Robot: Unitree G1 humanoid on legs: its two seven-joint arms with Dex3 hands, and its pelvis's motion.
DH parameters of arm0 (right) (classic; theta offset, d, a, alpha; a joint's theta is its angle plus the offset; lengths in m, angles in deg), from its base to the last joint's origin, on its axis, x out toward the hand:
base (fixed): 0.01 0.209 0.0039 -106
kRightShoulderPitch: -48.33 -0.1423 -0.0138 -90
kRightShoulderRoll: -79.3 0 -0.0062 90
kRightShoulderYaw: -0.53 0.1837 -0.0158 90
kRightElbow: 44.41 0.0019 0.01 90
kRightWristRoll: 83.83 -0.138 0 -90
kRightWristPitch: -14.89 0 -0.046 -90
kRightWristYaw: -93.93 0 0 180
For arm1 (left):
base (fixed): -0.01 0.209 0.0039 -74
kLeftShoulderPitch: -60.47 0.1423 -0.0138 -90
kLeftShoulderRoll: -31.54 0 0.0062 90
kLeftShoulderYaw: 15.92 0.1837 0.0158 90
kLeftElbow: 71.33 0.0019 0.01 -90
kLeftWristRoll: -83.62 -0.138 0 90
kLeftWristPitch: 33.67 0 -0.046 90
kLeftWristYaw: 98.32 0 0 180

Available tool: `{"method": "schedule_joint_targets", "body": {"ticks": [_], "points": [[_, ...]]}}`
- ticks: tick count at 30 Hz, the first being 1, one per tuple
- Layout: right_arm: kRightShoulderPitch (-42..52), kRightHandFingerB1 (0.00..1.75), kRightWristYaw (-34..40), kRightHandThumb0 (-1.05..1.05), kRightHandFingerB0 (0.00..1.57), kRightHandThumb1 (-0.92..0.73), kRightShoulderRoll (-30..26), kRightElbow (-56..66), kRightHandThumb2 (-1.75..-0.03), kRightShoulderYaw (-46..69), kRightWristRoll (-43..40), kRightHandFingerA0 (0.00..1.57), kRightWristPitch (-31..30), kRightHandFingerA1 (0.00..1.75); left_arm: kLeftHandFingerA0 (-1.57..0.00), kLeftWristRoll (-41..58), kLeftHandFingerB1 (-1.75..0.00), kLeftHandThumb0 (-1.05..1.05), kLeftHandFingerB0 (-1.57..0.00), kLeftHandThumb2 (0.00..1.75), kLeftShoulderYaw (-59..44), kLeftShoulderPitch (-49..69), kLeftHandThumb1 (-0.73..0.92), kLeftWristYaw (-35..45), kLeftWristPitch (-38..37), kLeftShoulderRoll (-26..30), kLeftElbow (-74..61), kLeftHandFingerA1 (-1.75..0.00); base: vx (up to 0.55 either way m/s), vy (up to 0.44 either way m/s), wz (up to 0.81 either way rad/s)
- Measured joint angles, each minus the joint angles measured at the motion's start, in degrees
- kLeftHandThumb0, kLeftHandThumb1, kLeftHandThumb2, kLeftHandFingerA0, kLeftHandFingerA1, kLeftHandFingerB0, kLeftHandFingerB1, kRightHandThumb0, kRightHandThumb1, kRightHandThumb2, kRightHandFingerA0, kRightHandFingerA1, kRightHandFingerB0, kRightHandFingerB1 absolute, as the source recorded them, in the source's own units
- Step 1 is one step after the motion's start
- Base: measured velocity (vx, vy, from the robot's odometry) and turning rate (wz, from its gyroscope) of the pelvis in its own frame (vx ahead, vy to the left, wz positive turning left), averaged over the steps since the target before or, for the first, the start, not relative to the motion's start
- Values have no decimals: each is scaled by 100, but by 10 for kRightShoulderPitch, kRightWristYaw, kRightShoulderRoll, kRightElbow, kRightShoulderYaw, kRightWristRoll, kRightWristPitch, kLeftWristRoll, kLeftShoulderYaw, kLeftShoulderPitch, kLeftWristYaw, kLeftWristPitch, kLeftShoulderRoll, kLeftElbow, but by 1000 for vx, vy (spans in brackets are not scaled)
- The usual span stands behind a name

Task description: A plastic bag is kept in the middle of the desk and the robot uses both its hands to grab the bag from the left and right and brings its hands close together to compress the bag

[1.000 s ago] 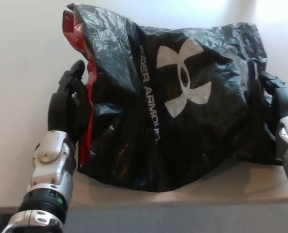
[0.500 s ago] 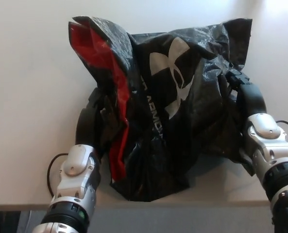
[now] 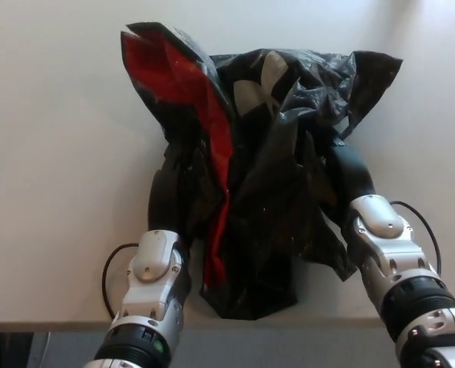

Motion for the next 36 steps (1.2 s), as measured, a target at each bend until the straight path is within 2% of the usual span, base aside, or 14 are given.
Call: {"method": "schedule_joint_targets", "body": {"ticks": [3, 4, 11, 12, 15, 16, 19, 28, 29, 30, 33, 34, 35, 36], "points": [[16, 13, -10, -84, 2, -92, 1, 16, -122, -29, 6, 0, 24, 11, 0, -6, -7, -79, 0, 122, 4, 0, 92, -5, -14, 4, 0, -3, 0, 0, 0], [19, 13, -12, -85, 3, -92, 1, 20, -121, -38, 8, 0, 31, 10, 0, -8, -9, -77, 0, 118, 4, -1, 88, -6, -18, 5, 0, -5, 0, 0, 0], [26, 11, -15, -86, 1, -92, 0, 33, -121, -71, 18, 0, 61, 9, 0, -9, -10, -74, 0, 118, 4, -1, 87, -14, -29, 6, -5, -6, 0, 0, 0], [26, 12, -15, -85, 1, -92, 0, 33, -121, -72, 18, 0, 63, 10, 0, -9, -10, -65, 0, 99, 4, -1, 92, -15, -30, 6, -6, 0, 0, 0, 0], [28, 13, -15, -84, 2, -92, 0, 34, -121, -75, 18, 0, 67, 11, 0, -9, -9, -66, 0, 100, 4, -1, 92, -15, -33, 6, -6, 0, 0, 0, 0], [29, 14, -15, -84, 2, -92, 0, 34, -122, -76, 18, 0, 67, 11, 0, -9, -10, -77, 0, 122, 3, -1, 92, -15, -34, 6, -6, -7, 0, 0, 0], [29, 14, -15, -85, 3, -90, -2, 34, -121, -78, 19, 0, 70, 11, 0, -9, -9, -76, 0, 116, 4, -1, 87, -15, -38, 6, -6, -4, 0, 0, 0], [34, 17, -16, -82, 1, -88, -3, 34, -120, -79, 18, 0, 74, 15, 0, -9, -9, -77, 0, 119, 4, -1, 90, -16, -39, 9, -5, -5, 0, 0, 0], [34, 14, -16, -85, 0, -82, -4, 34, -117, -79, 18, 0, 76, 19, 0, -10, -16, -67, 0, 96, 5, -1, 92, -16, -39, 10, -5, -4, 0, 0, 0], [34, 14, -17, -85, 0, -79, -5, 33, -115, -79, 18, 0, 77, 19, 0, -10, -17, -76, -2, 123, 6, -1, 91, -16, -39, 11, -5, -15, 0, 0, 0], [34, 18, -21, -82, 0, -73, -16, 39, -112, -72, 15, 0, 73, 23, 0, -18, -17, -81, -5, 119, 14, -1, 87, -17, -30, 35, -26, -15, 0, 0, 0], [35, 18, -23, -83, 1, -72, -25, 51, -111, -67, 14, 1, 69, 25, -1, -22, -27, -74, -7, 117, 14, -1, 81, -18, -24, 55, -40, -26, 0, 0, 0], [35, 19, -24, -80, 0, -71, -32, 60, -111, -62, 12, 0, 65, 27, -3, -24, -24, -74, -11, 81, 13, -1, 92, -19, -21, 68, -48, -27, 0, 0, 0], [35, 19, -25, -80, 0, -71, -42, 77, -111, -51, 8, 0, 60, 27, -3, -28, -24, -74, -11, 81, 11, -1, 92, -21, -16, 89, -63, -27, 0, 0, 0]]}}
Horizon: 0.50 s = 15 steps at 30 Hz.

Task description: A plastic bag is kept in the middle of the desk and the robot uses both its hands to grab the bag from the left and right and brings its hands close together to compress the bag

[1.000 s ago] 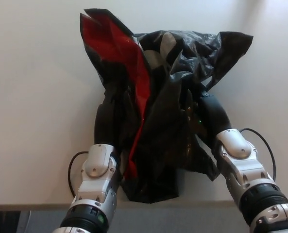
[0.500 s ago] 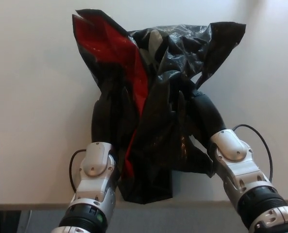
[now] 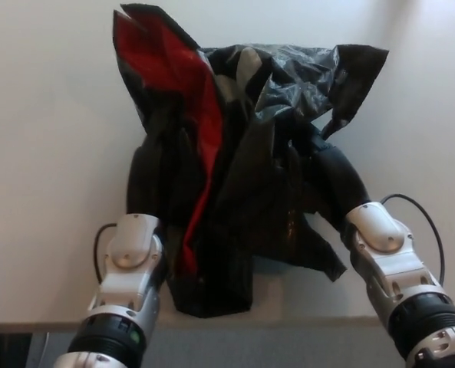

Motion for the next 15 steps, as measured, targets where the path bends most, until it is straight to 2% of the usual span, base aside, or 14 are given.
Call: {"method": "schedule_joint_targets", "body": {"ticks": [1, 2, 3, 4, 6, 7, 9, 10, 11, 12, 14, 15], "points": [[1, 18, -1, -83, 1, -68, -8, 18, -111, 9, -5, 0, -6, 28, -7, -3, -26, -82, -15, 79, -2, 0, 92, -2, 5, 17, -14, -29, 0, 0, 0], [2, 23, -2, -77, 0, -68, -13, 31, -111, 15, -7, 1, -10, 38, -5, -4, -44, -81, -11, 116, -3, 0, 78, -4, 8, 28, -23, -45, 0, 0, 0], [5, 23, -4, -77, 0, -68, -19, 60, -111, 23, -13, 1, -15, 38, -5, -5, -44, -81, -11, 116, -8, 0, 78, -6, 13, 44, -39, -45, 0, 0, 0], [7, 13, -4, -90, 7, -76, -20, 70, -112, 26, -15, 7, -17, 33, -1, -4, -48, -35, 0, 113, -10, 0, 53, -6, 14, 50, -44, -50, 0, 0, 0], [14, 14, -6, -90, 7, -74, -29, 128, -111, 34, -22, 7, -26, 37, -1, -3, -48, -35, 0, 112, -20, 0, 52, -5, 20, 75, -73, -49, 0, 0, 0], [16, 17, -8, -89, 8, -72, -31, 149, -110, 35, -24, 7, -29, 42, -19, -3, -27, -81, -16, 73, -22, 0, 92, -4, 22, 82, -85, -35, 0, 0, 0], [23, 17, -12, -89, 8, -71, -40, 199, -110, 40, -30, 6, -39, 43, -20, -2, -28, -80, -18, 73, -30, 1, 92, -3, 29, 98, -113, -35, 0, 0, 0], [25, 33, -13, -82, 4, -69, -43, 215, -105, 41, -31, 9, -43, 47, -22, -1, -28, -77, -18, 71, -33, 1, 92, -2, 31, 102, -123, -36, 0, 0, 0], [28, 33, -15, -82, 4, -69, -49, 239, -105, 43, -35, 9, -49, 47, -22, 0, -28, -77, -18, 71, -37, 2, 92, -1, 34, 110, -139, -36, 0, 0, 0], [33, 49, -15, -37, 0, -47, -57, 268, -108, 45, -36, 1, -56, 49, -23, 1, -29, -78, -20, 71, -42, 5, 92, 2, 37, 120, -160, -37, 0, 0, 0], [45, 49, -15, -37, 0, -50, -72, 311, -109, 47, -35, 1, -65, 50, -24, 3, -28, -78, -21, 71, -48, 14, 92, 8, 42, 136, -194, -38, 0, 0, 0], [56, 23, -15, -77, 12, -90, -86, 340, -68, 48, -33, 17, -70, 39, -25, 7, -29, -79, -22, 70, -53, 25, 92, 13, 46, 146, -221, -39, 0, 0, 0]]}}
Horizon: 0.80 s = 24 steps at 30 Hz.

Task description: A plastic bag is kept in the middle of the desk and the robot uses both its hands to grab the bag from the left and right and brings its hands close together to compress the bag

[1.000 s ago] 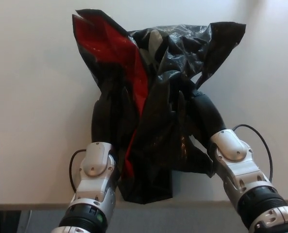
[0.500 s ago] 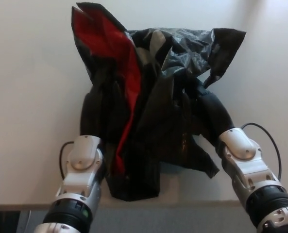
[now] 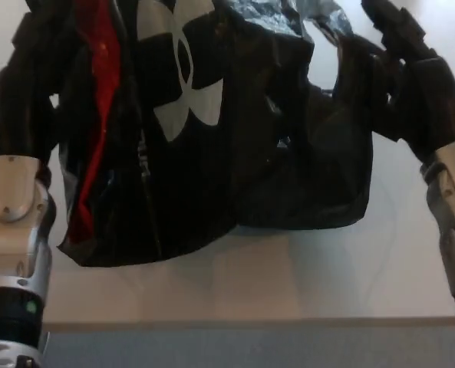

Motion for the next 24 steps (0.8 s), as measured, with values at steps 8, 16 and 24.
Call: {"method": "schedule_joint_targets", "body": {"ticks": [8, 16, 24], "points": [[85, 49, -2, -36, 0, -52, -82, 148, -110, 19, 9, 2, -20, 50, -54, 29, -37, -72, -34, 70, -27, 126, 92, 46, 39, 65, -191, -51, 0, 0, 0], [187, 49, -7, -37, 0, -50, -92, 294, -110, 35, -5, 1, -27, 49, -63, 57, -45, -65, -49, 67, -44, 247, 88, 80, 89, 92, -350, -60, 0, 0, 0], [262, 49, -10, -36, 0, -50, -90, 360, -110, 46, -20, 1, -19, 49, -57, 69, -56, -56, -33, 115, -62, 278, 75, 82, 117, 90, -389, -71, 0, 0, 0]]}}
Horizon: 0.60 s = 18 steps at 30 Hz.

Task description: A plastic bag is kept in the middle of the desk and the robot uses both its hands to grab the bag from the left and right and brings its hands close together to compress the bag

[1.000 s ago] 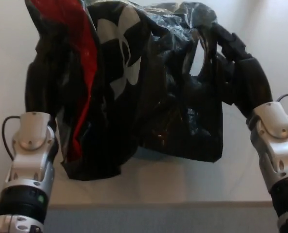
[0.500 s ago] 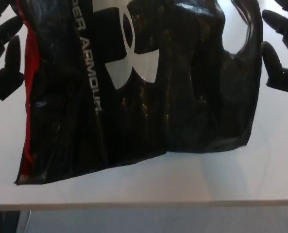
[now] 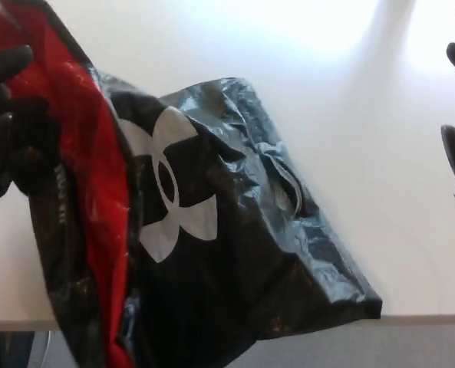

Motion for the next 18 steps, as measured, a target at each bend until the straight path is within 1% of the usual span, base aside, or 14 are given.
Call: {"method": "schedule_joint_targets", "body": {"ticks": [1, 2, 3, 4, 5, 6, 7, 8, 9, 10, 12, 13, 14, 18], "points": [[12, 49, -2, -36, 0, -50, 0, 1, -110, 2, -5, 1, 2, 49, -57, 0, -56, -56, -33, 115, 0, 4, 75, 0, 4, -1, -1, -71, 0, 0, 0], [21, 49, -3, -36, 0, -51, 1, 3, -110, 3, -9, 1, 3, 49, -57, -1, -47, -59, -45, 69, 0, 8, 92, 0, 7, -1, -3, -62, 0, 0, 0], [30, 38, -5, -78, 5, -71, 3, 5, -104, 3, -13, 11, 5, 47, -56, -1, -56, -55, -33, 114, -1, 13, 75, 0, 12, -1, -4, -71, 0, 0, 0], [34, 38, -6, -78, 5, -71, 4, 5, -104, 3, -16, 11, 6, 47, -56, -2, -56, -55, -33, 114, -1, 15, 75, 0, 14, -1, -3, -71, 0, 0, 0], [40, 24, -8, -77, 12, -90, 5, 7, -68, 3, -19, 17, 8, 38, -55, -2, -47, -58, -43, 71, -1, 18, 92, 0, 18, -1, -2, -62, 0, 0, 0], [45, 27, -9, -78, 11, -89, 7, 13, -67, 2, -22, 17, 10, 37, -54, -2, -55, -55, -31, 115, -1, 20, 75, 0, 20, -2, 1, -70, 0, 0, 0], [48, 34, -10, -76, 0, -67, 9, 18, -107, 1, -25, 6, 12, 47, -51, -2, -56, -52, -33, 112, -1, 21, 71, 0, 22, -4, 3, -69, 0, 0, 0], [50, 34, -11, -76, 0, -67, 11, 22, -107, 0, -28, 6, 13, 47, -51, -3, -56, -52, -33, 112, -1, 22, 71, -1, 23, -5, 5, -69, 0, 0, 0], [56, 29, -12, -86, 0, -70, 15, 34, -108, 0, -35, 11, 14, 49, -50, -3, -43, -57, -41, 67, -2, 24, 92, -1, 23, -10, 7, -60, 0, 0, 0], [61, 27, -13, -87, 0, -68, 18, 44, -107, 1, -41, 12, 14, 49, -51, -3, -42, -60, -40, 68, -3, 26, 91, -2, 23, -15, 9, -60, 0, 0, 0], [72, 26, -13, -81, 0, -65, 28, 65, -108, 1, -54, 3, 15, 46, -49, -3, -42, -64, -39, 68, -8, 30, 89, -8, 23, -28, 6, -58, 0, 0, 0], [77, 22, -13, -86, 8, -85, 31, 77, -67, 3, -60, 12, 15, 36, -46, -3, -41, -63, -36, 67, -11, 32, 90, -11, 23, -34, 2, -56, 0, 0, 0], [82, 20, -13, -89, 10, -70, 34, 87, -109, 5, -66, 0, 15, 39, -39, -3, -40, -60, -29, 71, -13, 34, 92, -14, 23, -39, -4, -52, 0, 0, 0], [108, 28, -14, -76, 7, -65, 49, 115, -107, 23, -82, 2, 35, 43, -40, -2, -39, -62, -30, 68, -31, 50, 92, -25, 21, -59, -42, -51, 0, 0, 0]]}}
